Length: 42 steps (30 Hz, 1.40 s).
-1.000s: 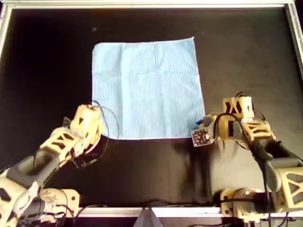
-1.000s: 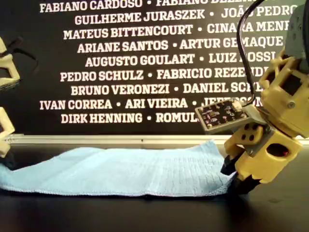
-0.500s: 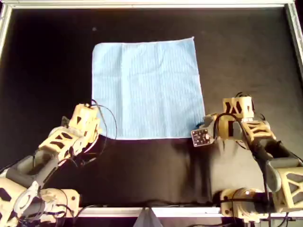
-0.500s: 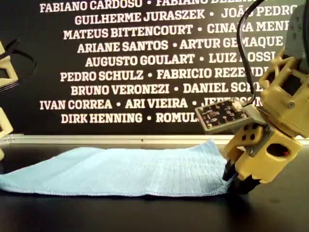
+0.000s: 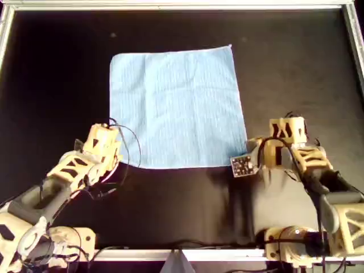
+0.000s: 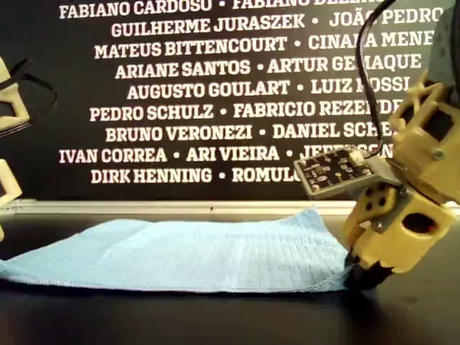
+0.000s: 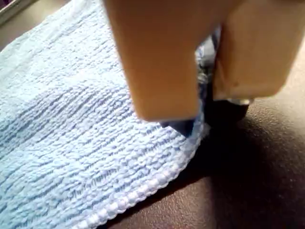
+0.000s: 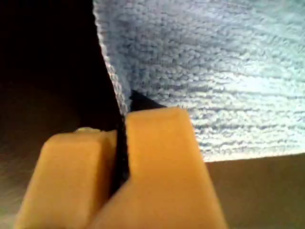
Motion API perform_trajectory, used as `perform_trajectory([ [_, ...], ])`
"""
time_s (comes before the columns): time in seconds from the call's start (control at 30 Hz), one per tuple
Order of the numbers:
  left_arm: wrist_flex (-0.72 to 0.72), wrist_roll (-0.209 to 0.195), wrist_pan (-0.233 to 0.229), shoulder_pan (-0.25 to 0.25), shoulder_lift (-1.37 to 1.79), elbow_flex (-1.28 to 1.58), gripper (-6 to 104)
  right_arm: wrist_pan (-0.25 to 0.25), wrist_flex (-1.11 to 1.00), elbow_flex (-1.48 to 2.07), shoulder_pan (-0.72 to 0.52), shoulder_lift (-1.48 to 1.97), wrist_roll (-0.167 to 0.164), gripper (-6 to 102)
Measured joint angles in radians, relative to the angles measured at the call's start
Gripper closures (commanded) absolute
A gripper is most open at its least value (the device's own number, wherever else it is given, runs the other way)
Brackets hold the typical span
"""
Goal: Fold a cloth
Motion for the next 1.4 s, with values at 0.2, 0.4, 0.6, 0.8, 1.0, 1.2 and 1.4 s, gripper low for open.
perform_trajectory([
  [0.2,0.049,0.000,0.002,-0.002,0.067,0.046,99,-0.003,0.000,0.184,-0.003,0.224,0.000,96],
  [0.4,0.101,0.000,0.002,-0.038,0.179,0.100,99,-0.003,0.000,0.284,-0.002,0.396,0.000,96],
  [0.6,0.097,0.000,-0.005,-0.038,0.190,0.100,99,-0.003,0.000,0.279,-0.002,0.402,-0.002,96],
  [0.8,0.095,0.000,-0.009,-0.037,0.190,0.032,99,-0.003,0.000,0.147,0.003,0.400,-0.002,96],
  [1.0,0.095,0.037,-0.011,0.072,0.094,-0.181,99,-0.003,0.000,-0.063,0.003,0.314,-0.003,96],
  [1.2,0.095,0.140,-0.011,0.163,-0.129,-0.422,99,-0.003,0.000,-0.321,0.005,0.035,-0.003,96],
  [1.4,0.095,0.153,-0.011,0.176,-0.339,-0.670,99,-0.003,0.000,-0.635,0.005,-0.264,-0.003,96],
])
